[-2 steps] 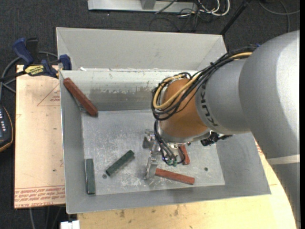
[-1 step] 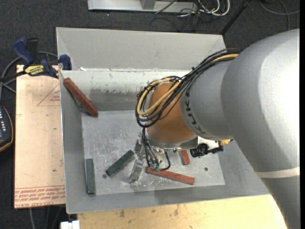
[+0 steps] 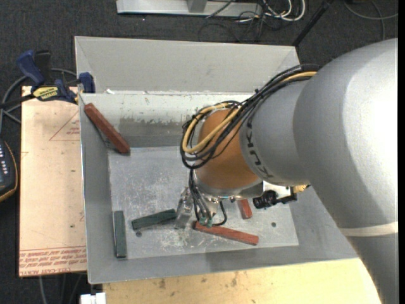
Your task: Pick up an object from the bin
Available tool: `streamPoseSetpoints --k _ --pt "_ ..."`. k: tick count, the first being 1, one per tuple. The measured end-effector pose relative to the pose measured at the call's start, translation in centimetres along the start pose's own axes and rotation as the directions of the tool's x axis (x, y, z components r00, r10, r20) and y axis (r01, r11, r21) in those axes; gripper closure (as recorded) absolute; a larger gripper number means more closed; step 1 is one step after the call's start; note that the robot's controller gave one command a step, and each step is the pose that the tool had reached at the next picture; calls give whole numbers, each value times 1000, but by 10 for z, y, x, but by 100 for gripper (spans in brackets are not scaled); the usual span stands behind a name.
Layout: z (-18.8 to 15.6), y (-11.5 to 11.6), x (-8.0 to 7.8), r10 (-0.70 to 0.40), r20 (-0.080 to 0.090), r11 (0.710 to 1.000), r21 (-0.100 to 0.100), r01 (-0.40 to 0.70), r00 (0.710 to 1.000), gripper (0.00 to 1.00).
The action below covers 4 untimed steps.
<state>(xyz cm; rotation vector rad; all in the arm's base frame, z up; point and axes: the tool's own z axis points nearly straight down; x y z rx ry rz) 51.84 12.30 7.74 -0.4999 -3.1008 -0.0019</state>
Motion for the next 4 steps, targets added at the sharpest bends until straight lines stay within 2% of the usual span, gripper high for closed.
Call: streamPoseSetpoints --k 1,2,3,4 --pt "-112 -13 11 -15 8 1000 -4 15 1000 100" --pt "-108 -14 13 -15 2 1000 0 15 1000 0" --pt "11 17 13 -239 -4 971 2 239 971 0" --pt "7 18 11 -236 1 972 0 236 972 100"
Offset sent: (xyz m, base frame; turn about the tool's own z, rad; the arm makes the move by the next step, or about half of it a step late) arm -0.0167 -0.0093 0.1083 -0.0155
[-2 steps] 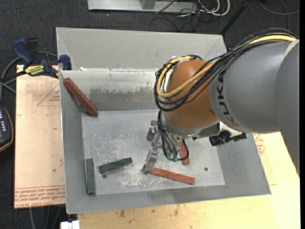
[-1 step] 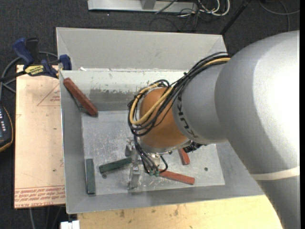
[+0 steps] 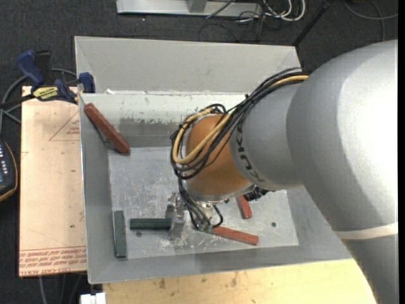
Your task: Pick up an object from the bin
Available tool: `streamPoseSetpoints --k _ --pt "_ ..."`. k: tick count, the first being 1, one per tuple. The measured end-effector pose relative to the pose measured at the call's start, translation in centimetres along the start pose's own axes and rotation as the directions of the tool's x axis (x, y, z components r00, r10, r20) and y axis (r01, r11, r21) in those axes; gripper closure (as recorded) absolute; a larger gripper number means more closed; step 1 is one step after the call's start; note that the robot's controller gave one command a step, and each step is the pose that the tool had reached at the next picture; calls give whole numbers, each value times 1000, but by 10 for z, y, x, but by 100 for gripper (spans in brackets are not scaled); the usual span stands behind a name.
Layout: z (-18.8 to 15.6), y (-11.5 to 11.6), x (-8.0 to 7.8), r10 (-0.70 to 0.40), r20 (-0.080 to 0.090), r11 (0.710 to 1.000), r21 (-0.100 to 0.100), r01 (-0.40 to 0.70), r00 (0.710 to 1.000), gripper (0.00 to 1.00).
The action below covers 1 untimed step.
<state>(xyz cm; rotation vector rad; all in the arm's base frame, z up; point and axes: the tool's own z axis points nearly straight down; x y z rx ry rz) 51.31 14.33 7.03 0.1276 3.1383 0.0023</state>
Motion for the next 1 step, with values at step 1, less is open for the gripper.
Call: streamPoseSetpoints --k 1 --pt "-148 -19 -21 -122 11 993 0 122 993 100"
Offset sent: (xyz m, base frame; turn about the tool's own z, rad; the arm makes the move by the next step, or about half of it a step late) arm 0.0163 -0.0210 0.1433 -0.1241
